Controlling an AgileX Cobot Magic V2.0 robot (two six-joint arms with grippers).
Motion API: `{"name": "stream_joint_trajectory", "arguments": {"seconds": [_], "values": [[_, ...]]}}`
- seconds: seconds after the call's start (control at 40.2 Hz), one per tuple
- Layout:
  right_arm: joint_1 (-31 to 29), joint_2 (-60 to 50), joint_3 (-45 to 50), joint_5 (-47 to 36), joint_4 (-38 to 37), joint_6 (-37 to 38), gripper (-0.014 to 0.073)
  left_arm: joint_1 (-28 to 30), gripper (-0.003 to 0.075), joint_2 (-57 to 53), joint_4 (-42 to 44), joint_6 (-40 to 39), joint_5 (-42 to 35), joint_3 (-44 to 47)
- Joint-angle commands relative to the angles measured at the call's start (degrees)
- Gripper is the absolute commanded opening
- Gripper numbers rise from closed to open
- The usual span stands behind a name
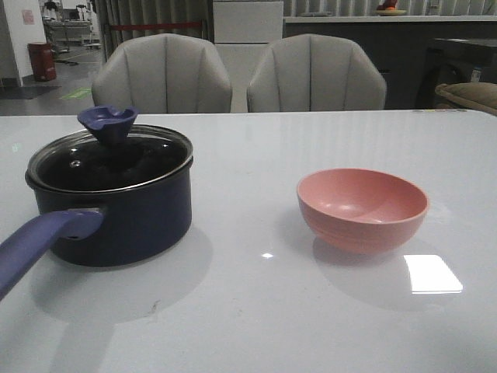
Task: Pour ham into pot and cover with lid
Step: 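Release the knob and raise the left gripper away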
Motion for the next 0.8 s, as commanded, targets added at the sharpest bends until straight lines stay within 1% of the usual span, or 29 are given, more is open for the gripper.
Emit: {"name": "stream_joint_trajectory", "arguments": {"seconds": [0.0, 0.149, 0.224, 0.299, 0.771], "values": [[0.0, 0.5, -1.6, -4.0, 0.3, -0.3, 0.0159, -0.3, 0.0385, -1.2, 0.0, 0.0, -5.4, 0.5], [0.0, 0.5, -1.6, -4.0, 0.3, -0.3, 0.0159, -0.3, 0.0103, -1.0, -0.1, 0.0, -5.0, 1.1], [0.0, 0.5, -1.6, -4.0, 0.3, -0.3, 0.0159, -0.3, 0.0125, -1.0, -0.1, 0.0, -5.0, 1.1], [0.0, 0.5, -1.6, -4.0, 0.3, -0.3, 0.0159, -0.3, 0.0113, -1.0, -0.1, 0.0, -5.0, 1.1], [0.0, 0.5, -1.6, -4.0, 0.3, -0.3, 0.0159, -0.3, 0.0113, -1.0, -0.1, 0.0, -5.1, 1.4]]}}
